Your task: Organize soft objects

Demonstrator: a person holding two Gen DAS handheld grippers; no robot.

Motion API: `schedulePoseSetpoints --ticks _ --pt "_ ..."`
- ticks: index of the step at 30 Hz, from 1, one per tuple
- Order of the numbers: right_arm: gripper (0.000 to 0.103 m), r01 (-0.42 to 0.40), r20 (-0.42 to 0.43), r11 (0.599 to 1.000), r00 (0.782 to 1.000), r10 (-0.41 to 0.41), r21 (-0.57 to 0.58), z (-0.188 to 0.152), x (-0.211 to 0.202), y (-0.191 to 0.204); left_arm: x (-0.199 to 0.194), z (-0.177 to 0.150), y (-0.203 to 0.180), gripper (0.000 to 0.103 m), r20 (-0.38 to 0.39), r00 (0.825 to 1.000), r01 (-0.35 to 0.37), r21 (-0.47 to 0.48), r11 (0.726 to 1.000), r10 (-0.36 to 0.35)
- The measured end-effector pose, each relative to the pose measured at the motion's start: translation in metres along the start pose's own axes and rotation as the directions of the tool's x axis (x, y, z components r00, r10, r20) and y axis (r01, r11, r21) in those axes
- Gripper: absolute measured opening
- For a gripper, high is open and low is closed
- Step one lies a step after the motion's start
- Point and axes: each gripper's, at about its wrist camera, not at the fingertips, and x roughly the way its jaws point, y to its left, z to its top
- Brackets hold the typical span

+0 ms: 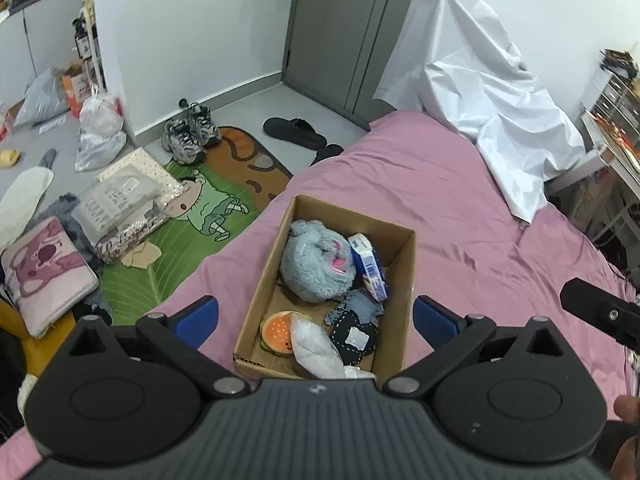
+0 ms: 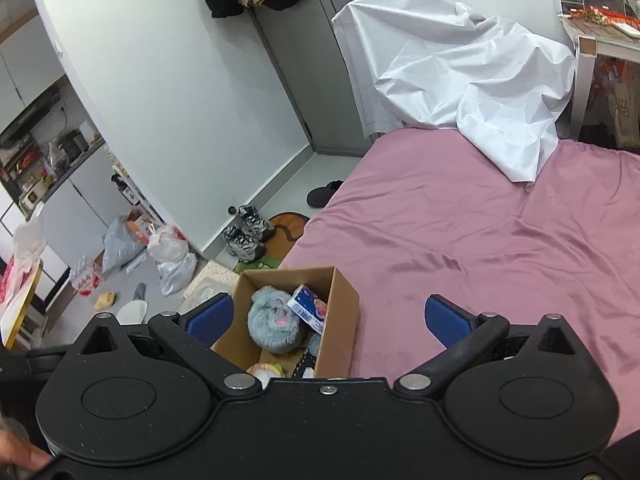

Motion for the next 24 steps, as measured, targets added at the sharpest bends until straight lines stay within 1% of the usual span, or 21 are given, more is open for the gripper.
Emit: schedulePoseSetpoints --ticks 12,17,24 --pt "0.103 -0.025 -0.009 0.999 1.0 0.025 -0.048 -0.001 -0.043 0.001 -0.03 -0.01 -0.008 0.103 0.015 1.0 0.021 0.063 0.998 -0.022" --pt "0.103 -0.042 -0.019 0.996 0.999 0.04 -0.078 -0.007 -0.059 0.003 -0.045 -0.017 -0.01 0.103 0.025 0.999 0.034 0.101 0.994 -0.037" --pt "0.103 -0.043 -0.014 0.996 0.999 0.042 -0.075 -0.014 -0.076 0.001 -0.066 -0.026 -0.011 0.103 0.043 0.998 0.032 0.136 0.99 -0.038"
